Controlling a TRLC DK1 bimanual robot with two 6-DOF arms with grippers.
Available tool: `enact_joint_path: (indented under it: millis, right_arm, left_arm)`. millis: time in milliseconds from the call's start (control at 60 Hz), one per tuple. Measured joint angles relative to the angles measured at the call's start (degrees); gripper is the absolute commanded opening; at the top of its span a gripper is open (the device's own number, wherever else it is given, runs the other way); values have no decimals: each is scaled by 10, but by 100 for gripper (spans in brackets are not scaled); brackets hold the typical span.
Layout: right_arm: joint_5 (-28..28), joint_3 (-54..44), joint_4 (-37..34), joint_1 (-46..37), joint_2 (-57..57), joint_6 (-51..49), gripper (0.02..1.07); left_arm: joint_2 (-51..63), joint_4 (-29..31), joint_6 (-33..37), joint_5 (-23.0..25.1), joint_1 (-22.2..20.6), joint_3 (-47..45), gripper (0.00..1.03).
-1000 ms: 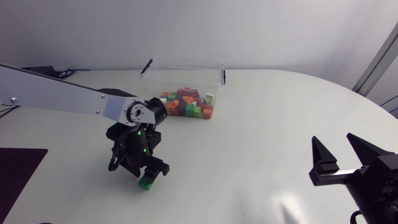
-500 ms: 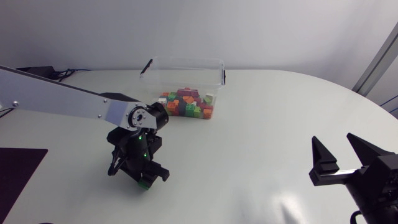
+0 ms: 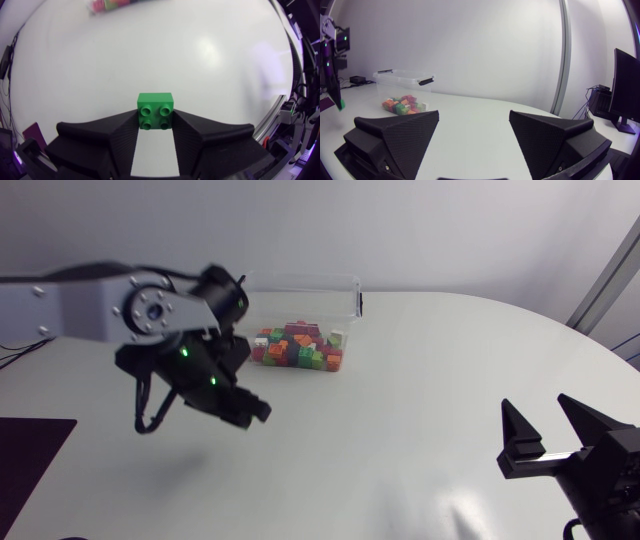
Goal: Place the duplo bricks in the container
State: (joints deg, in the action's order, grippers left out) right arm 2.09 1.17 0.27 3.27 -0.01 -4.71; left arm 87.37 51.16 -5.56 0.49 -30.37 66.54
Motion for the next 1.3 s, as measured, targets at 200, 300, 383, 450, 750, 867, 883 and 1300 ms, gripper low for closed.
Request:
enact_joint_path:
  millis: [200, 300, 383, 450, 750, 867, 883, 1300]
  right_arm:
    - [0, 0, 0, 0, 0, 0, 103]
    - [0, 0, 0, 0, 0, 0, 103]
    - [0, 0, 0, 0, 0, 0, 103]
    - [0, 0, 0, 0, 0, 0, 103]
    - [0, 0, 0, 0, 0, 0, 103]
    - [0, 0, 0, 0, 0, 0, 103]
    - [0, 0, 0, 0, 0, 0, 103]
    - [0, 0, 0, 0, 0, 0, 103]
  left_arm:
    - [-22, 1, 2, -14, 3, 169, 21]
    - [1, -17, 6, -16, 15, 233, 21]
    - [31, -39, 9, -19, 24, 272, 21]
    - [55, -60, 9, -20, 29, 296, 21]
    - [124, -146, 9, -22, 41, 370, 21]
    - [155, -170, 8, -25, 52, 408, 21]
    - [159, -175, 8, -25, 54, 413, 21]
    - [372, -59, 8, -44, 73, 716, 41]
